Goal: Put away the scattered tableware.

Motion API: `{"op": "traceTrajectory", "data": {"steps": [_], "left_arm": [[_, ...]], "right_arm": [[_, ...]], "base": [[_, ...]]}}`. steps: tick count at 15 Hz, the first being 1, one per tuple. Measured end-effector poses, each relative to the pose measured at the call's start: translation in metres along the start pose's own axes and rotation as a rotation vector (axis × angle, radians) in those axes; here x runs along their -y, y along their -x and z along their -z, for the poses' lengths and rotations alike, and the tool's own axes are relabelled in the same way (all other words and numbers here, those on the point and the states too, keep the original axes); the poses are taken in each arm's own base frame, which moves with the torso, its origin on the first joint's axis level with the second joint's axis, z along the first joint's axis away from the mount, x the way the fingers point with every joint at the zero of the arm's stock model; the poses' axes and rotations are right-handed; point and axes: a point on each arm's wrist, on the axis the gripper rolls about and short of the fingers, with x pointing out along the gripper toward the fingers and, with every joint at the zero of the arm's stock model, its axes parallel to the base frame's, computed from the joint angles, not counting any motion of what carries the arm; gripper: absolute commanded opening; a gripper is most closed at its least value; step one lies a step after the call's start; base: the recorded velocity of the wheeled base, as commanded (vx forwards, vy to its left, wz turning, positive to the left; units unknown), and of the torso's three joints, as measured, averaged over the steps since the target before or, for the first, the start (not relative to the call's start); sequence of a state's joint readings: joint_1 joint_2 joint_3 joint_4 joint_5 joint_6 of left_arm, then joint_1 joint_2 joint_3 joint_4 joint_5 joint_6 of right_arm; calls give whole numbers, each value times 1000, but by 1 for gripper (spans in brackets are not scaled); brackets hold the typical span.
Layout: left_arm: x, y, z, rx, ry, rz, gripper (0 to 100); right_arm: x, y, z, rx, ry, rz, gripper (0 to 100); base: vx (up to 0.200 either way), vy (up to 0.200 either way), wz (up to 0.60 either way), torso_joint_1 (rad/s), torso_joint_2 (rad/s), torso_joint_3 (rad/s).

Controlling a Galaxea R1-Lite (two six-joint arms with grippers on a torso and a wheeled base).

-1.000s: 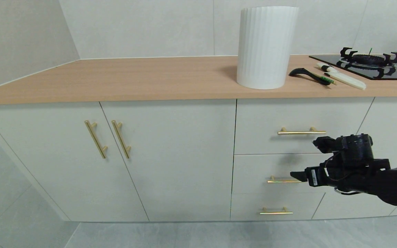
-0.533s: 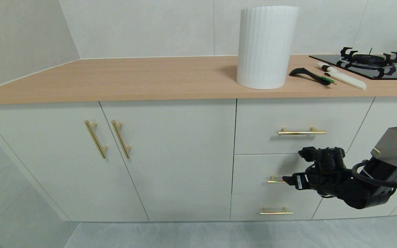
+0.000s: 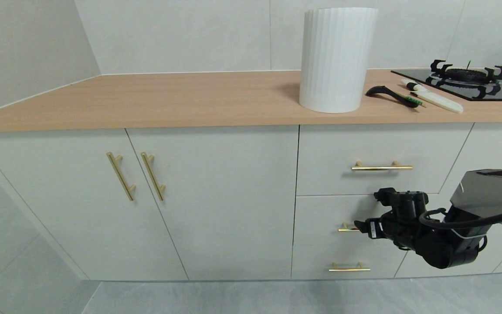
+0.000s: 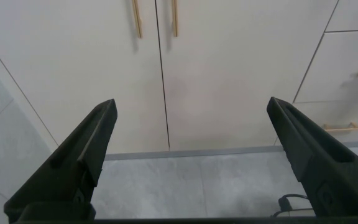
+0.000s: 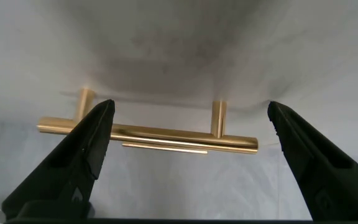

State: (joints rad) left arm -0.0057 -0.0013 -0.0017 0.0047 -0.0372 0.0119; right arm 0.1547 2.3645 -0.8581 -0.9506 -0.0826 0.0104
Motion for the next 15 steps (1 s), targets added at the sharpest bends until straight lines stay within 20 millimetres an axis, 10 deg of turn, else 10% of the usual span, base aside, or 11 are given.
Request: {"op": "traceTrajectory", "data": {"steps": [15], "left_arm": [[0,0,0,0,1,2,100]], "right_arm": [[0,-4,17,-97,14,4,100]], "base": [[0,0,0,0,0,0]]}}
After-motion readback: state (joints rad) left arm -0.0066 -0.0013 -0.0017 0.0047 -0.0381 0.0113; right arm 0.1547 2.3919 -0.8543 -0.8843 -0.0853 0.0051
